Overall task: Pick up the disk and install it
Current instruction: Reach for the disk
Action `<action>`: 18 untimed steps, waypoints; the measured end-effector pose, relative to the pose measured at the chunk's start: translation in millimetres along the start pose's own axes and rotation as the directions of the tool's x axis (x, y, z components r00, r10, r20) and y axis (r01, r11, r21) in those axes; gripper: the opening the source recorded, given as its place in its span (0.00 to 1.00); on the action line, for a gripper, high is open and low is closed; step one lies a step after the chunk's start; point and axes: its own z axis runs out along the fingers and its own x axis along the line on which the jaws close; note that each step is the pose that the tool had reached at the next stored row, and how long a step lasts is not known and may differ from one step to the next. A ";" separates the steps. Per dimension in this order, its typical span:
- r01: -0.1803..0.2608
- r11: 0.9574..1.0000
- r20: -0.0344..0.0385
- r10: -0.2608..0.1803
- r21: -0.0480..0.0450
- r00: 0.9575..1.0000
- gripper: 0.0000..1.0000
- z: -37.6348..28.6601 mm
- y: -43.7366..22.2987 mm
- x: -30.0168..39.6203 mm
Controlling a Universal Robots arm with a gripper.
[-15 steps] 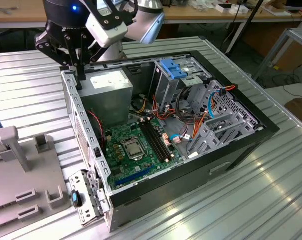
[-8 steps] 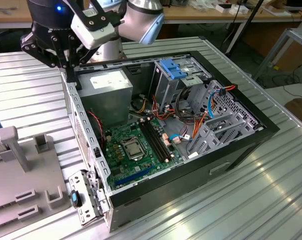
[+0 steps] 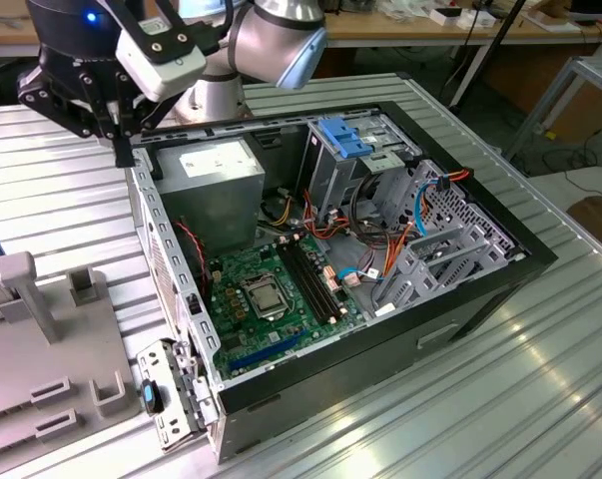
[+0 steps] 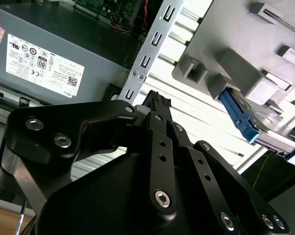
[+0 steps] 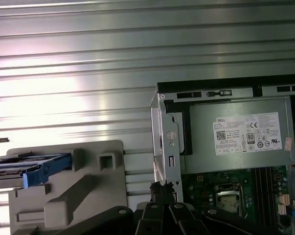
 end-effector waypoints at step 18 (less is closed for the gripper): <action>0.001 1.000 0.000 -0.001 -0.006 1.000 0.11 -1.2 -5.1 69.1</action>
